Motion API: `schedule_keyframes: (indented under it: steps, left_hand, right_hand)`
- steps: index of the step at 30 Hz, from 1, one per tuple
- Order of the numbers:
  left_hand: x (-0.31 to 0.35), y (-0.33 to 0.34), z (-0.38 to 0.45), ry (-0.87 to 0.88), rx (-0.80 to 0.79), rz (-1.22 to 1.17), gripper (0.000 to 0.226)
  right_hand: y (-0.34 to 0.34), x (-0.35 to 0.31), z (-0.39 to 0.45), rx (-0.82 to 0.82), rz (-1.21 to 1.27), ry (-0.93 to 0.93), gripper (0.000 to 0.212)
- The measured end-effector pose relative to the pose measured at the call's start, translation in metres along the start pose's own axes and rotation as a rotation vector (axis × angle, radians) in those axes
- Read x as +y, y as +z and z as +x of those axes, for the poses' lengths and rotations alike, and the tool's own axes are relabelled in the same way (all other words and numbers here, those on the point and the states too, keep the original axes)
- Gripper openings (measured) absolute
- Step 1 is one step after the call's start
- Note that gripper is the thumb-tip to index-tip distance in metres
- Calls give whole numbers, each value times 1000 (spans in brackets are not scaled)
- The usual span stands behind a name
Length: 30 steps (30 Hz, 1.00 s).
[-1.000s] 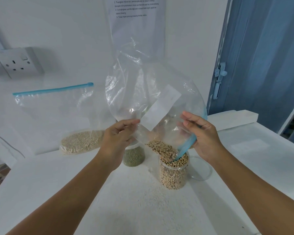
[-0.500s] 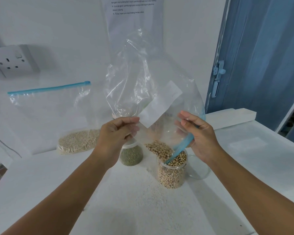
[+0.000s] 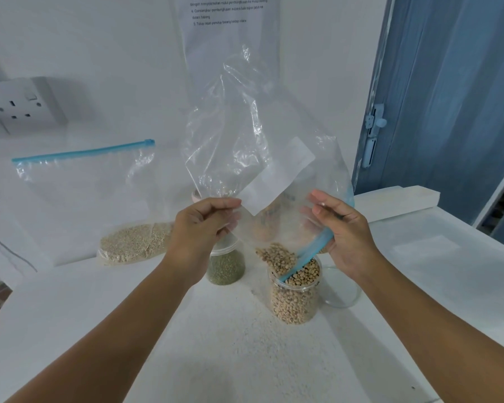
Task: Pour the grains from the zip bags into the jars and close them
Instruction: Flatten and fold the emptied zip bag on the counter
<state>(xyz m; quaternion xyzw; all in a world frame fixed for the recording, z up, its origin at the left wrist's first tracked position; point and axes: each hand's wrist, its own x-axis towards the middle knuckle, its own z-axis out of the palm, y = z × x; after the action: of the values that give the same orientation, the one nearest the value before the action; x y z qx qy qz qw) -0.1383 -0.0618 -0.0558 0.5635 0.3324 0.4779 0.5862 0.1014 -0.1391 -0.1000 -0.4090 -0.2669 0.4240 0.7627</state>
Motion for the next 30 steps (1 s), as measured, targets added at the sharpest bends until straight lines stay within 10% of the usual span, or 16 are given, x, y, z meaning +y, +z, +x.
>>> schedule_keyframes:
  steps: [30]
  left_hand:
    - [-45, 29, -15, -77, -177, 106, 32]
  right_hand:
    - [-24, 14, -7, -93, -131, 1, 47]
